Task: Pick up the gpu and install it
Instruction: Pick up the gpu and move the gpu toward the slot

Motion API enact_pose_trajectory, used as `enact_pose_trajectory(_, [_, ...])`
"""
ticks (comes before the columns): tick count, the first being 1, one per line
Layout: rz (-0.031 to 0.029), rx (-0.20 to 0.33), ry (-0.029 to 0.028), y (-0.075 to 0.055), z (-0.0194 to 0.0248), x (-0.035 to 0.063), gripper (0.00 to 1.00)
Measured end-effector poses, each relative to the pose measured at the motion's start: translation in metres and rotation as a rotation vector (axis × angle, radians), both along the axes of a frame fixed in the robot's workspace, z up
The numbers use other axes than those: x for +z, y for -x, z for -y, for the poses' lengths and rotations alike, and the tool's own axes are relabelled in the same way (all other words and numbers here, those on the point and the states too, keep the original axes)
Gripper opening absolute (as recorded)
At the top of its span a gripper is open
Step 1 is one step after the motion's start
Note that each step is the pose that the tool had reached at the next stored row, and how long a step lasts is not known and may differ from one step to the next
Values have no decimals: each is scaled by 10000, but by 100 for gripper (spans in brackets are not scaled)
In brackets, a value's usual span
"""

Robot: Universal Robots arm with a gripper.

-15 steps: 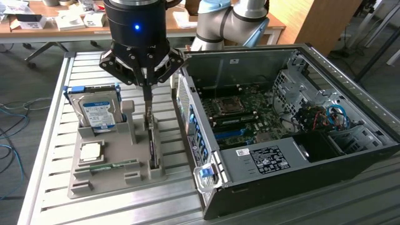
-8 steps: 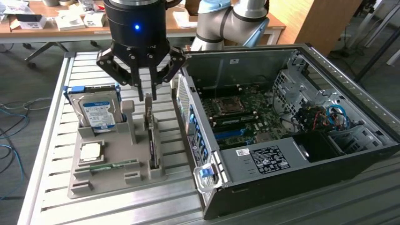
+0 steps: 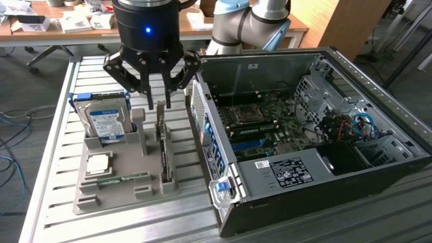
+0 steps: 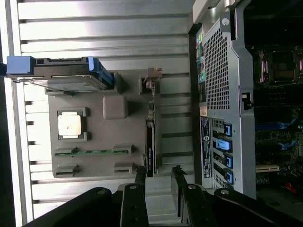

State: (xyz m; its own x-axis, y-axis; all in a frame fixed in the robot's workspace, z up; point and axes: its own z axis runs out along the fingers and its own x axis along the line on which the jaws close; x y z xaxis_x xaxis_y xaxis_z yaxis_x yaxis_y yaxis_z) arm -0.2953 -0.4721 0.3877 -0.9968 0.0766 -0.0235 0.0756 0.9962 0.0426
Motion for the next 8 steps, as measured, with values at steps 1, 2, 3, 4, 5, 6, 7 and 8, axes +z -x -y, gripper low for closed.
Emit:
enact_pose_trajectory(1, [-1,-1,-1,0,0,-13,36])
enact_pose_trajectory(2, [-1,-1,-2,0,0,-31,36])
enact_pose_trajectory(3, [0,0,-2,0,0,-49,36])
enact_pose_trajectory(4, [-1,0,-1,0,0,-67,36])
enact_pose_trajectory(5, [-1,0,-2,0,0,-86,36])
enact_pose_trajectory(6, [-1,1,-2,0,0,-104,36])
enact_pose_trajectory(7, [-1,0,-1,0,0,-122,36])
enact_pose_trajectory(8, [-1,0,-2,0,0,-140,36])
